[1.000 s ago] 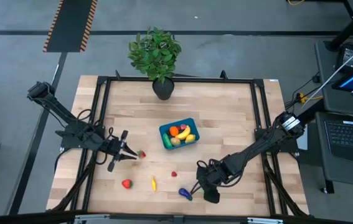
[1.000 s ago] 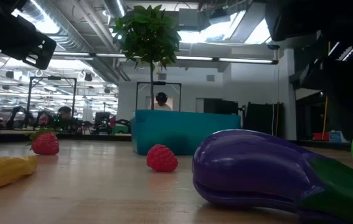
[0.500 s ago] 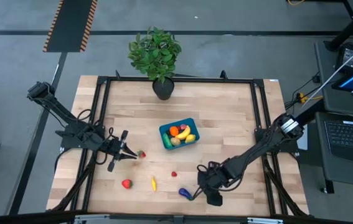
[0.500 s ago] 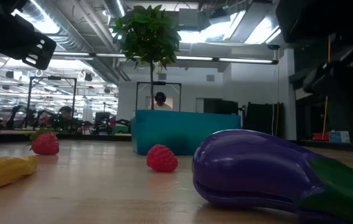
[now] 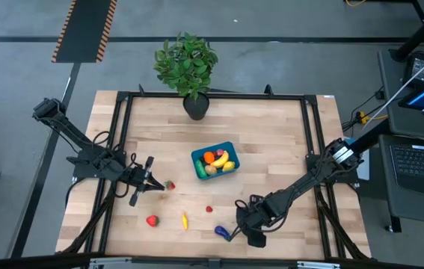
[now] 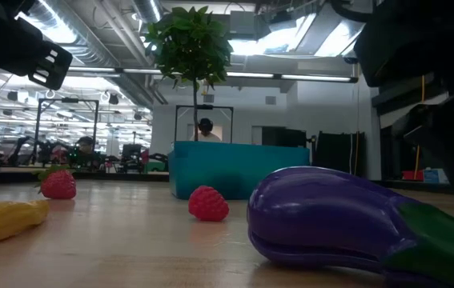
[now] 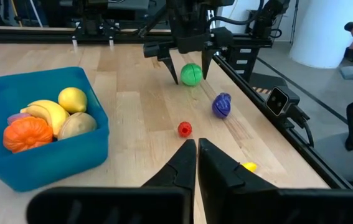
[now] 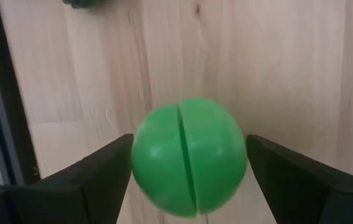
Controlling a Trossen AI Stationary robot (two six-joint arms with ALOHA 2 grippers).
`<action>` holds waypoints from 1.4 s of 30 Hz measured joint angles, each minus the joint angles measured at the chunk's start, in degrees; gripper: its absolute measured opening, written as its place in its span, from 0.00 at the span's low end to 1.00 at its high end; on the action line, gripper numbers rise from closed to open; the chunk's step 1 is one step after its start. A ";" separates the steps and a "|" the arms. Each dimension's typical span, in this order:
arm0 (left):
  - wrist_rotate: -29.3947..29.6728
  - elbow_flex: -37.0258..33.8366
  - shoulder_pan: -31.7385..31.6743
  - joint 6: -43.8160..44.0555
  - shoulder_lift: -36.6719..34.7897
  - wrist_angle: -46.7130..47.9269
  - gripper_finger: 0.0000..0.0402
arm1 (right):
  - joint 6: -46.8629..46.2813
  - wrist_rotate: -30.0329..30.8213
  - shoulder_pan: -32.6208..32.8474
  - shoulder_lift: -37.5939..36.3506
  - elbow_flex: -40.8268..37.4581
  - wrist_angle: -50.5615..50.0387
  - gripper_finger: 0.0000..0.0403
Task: Pick and placing Produce into tupperware
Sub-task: Put the green pear into the blue bin
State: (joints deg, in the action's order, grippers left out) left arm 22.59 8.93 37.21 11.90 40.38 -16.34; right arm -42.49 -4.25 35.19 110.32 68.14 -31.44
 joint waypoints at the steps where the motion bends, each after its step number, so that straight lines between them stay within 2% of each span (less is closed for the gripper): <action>1: 0.00 0.00 0.00 0.01 0.00 0.00 0.02 | 0.42 0.01 0.00 0.01 0.00 -0.01 0.78; 7: 0.00 0.00 0.00 -0.02 0.00 0.02 0.02 | 0.78 0.05 -0.01 0.09 -0.07 0.04 0.73; 13: 0.00 0.02 0.00 -0.02 0.00 0.02 0.06 | -0.66 0.09 -0.13 0.13 -0.15 -0.28 0.55; 28: 0.02 0.02 0.00 -0.02 0.00 0.28 0.12 | -0.63 0.11 -1.72 -2.14 -0.44 -2.30 0.54; 36: 0.02 0.02 0.00 -1.10 0.04 0.45 0.07 | 0.81 5.20 -3.93 -9.89 -0.37 -11.06 0.54; 42: 0.04 0.02 0.00 -1.90 0.04 0.42 0.04 | 2.46 12.29 -4.29 -18.50 -0.34 -17.30 0.54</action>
State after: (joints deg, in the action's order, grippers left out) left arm 22.63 8.95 37.21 10.00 40.42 -15.92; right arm -40.04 8.04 30.89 91.82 67.80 -48.74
